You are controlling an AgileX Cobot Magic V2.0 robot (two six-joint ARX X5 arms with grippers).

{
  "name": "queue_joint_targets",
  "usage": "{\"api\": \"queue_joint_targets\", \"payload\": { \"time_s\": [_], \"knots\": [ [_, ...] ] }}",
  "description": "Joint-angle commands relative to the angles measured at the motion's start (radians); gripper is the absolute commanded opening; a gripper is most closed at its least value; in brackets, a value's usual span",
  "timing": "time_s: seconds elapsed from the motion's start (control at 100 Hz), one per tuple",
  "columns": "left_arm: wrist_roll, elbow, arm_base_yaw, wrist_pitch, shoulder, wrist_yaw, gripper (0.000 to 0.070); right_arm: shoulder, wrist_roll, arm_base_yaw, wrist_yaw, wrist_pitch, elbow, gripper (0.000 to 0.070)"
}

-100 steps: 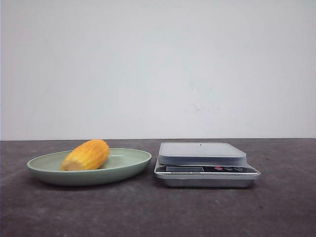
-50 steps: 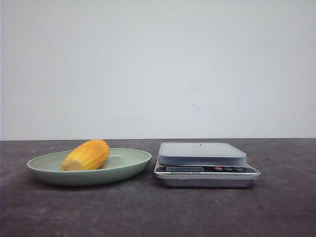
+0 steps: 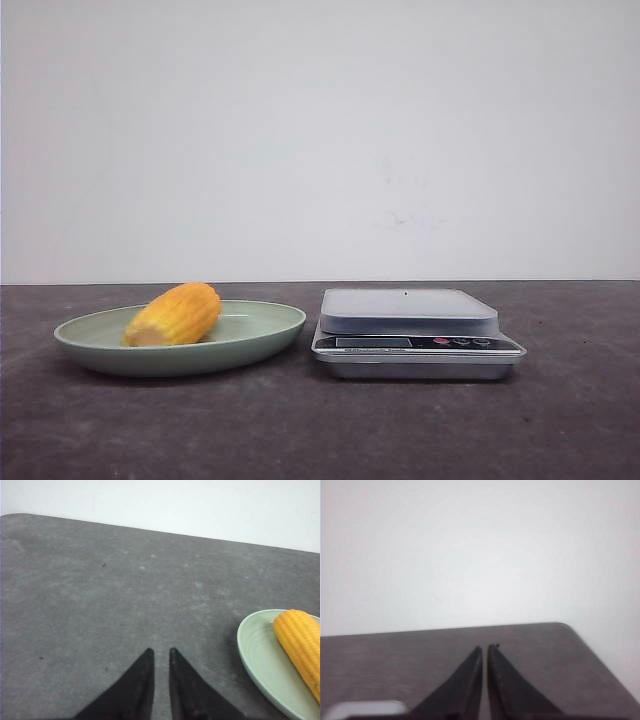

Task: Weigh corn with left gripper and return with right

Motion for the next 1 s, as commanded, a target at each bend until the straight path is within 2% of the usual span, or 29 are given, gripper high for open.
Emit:
{"api": "queue_joint_targets", "payload": {
  "time_s": [0.0,0.25,0.38,0.6,0.75,0.99],
  "knots": [
    [0.010,-0.018,0.001,-0.005,-0.001,0.001,0.0027,-0.004,-0.031,-0.030,-0.003,0.045,-0.078,0.0012],
    [0.010,-0.018,0.001,-0.005,-0.001,0.001,0.0027,-0.005,-0.066,-0.096,-0.079,0.267,-0.351,0.0012],
    [0.010,-0.018,0.001,-0.005,-0.001,0.001,0.0027,-0.005,-0.067,-0.097,-0.083,0.365,-0.465,0.0012],
    [0.010,-0.018,0.001,-0.005,-0.001,0.001,0.0027,-0.005,-0.067,-0.097,-0.157,0.359,-0.552,0.0012],
    [0.010,-0.018,0.001,-0.005,-0.001,0.001,0.0027,-0.005,-0.060,-0.097,-0.158,0.290,-0.552,0.0012],
    [0.009,-0.018,0.001,-0.005,-0.001,0.001,0.0027,-0.005,-0.056,-0.097,-0.166,0.299,-0.552,0.0012]
  ]
}}
